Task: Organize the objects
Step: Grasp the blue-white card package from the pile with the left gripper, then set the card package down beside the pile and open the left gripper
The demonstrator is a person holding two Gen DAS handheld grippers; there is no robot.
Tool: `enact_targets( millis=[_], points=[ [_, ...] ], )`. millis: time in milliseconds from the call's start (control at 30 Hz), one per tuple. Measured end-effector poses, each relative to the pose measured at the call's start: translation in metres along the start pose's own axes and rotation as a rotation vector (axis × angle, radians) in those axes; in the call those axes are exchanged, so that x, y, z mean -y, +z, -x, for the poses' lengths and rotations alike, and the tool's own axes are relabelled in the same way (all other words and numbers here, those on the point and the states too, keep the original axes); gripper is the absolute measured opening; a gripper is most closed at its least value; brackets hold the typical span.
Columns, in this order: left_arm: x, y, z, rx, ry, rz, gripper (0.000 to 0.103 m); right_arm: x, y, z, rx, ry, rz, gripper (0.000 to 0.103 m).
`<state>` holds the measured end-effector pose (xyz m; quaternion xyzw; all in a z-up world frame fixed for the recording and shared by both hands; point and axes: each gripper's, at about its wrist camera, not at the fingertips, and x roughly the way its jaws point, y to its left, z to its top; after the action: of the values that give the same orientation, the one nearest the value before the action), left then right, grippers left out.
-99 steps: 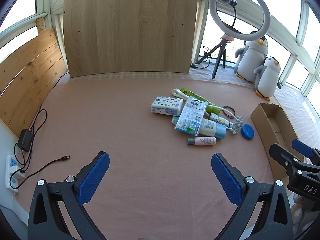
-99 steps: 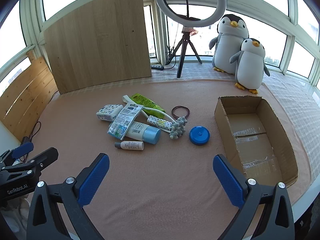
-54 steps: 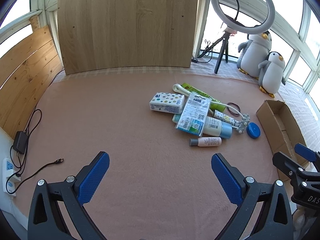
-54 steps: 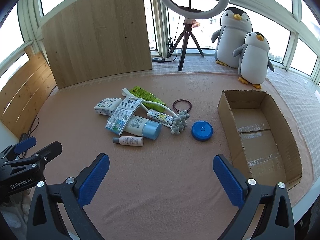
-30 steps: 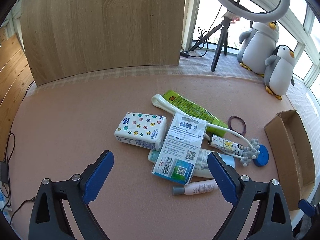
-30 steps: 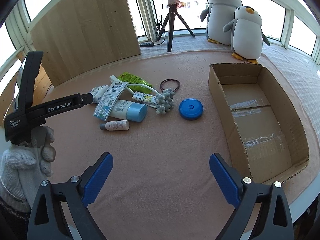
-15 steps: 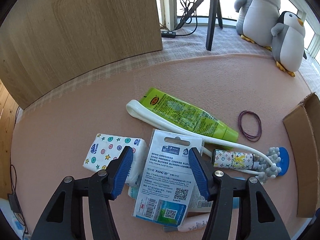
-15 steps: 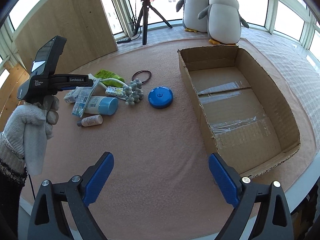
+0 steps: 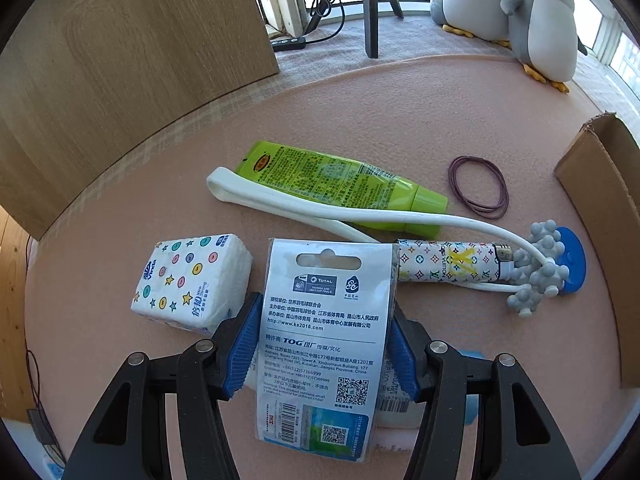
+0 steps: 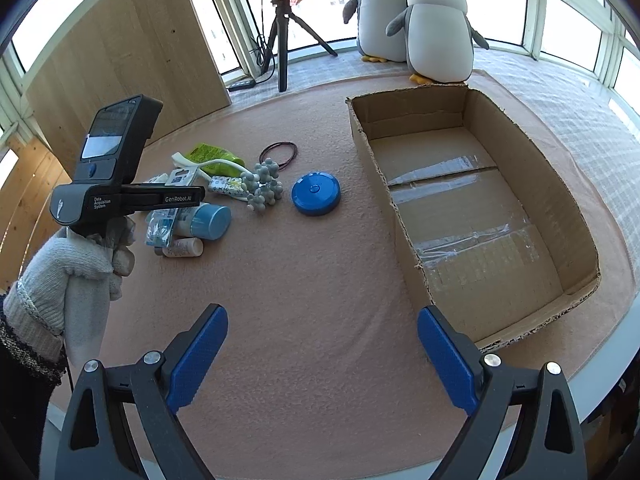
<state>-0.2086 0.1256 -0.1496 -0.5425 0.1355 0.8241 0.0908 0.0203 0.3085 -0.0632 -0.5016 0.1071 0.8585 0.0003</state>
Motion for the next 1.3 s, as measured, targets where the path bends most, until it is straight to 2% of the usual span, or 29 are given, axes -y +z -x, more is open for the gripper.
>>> enact_targets(
  millis=[367, 667, 867, 1033, 1133, 1200, 1300],
  points=[
    [-0.038, -0.074, 0.019, 0.001, -0.085, 0.116, 0.062, -0.027, 0.002, -0.002, -0.001, 0.042, 0.054, 0.094],
    [-0.089, -0.115, 0.028, 0.009, 0.036, 0.217, 0.062, -0.053, 0.001, -0.006, -0.013, 0.075, 0.113, 0.094],
    [-0.109, -0.135, 0.047, 0.034, 0.071, 0.253, 0.062, -0.069, 0.004, -0.014, -0.022, 0.103, 0.16, 0.094],
    [-0.127, -0.155, 0.071, 0.079, 0.069, 0.317, 0.064, -0.077, 0.006, -0.022, -0.045, 0.131, 0.169, 0.094],
    [-0.127, -0.169, 0.084, 0.089, 0.052, 0.337, 0.064, -0.077, 0.004, -0.027, -0.064, 0.14, 0.165, 0.094],
    [-0.122, -0.18, 0.093, 0.096, 0.012, 0.356, 0.064, -0.078, 0.003, -0.03, -0.072, 0.144, 0.166, 0.094],
    [-0.105, -0.191, 0.098, 0.074, -0.034, 0.321, 0.064, -0.078, 0.001, -0.033, -0.078, 0.142, 0.165, 0.094]
  ],
)
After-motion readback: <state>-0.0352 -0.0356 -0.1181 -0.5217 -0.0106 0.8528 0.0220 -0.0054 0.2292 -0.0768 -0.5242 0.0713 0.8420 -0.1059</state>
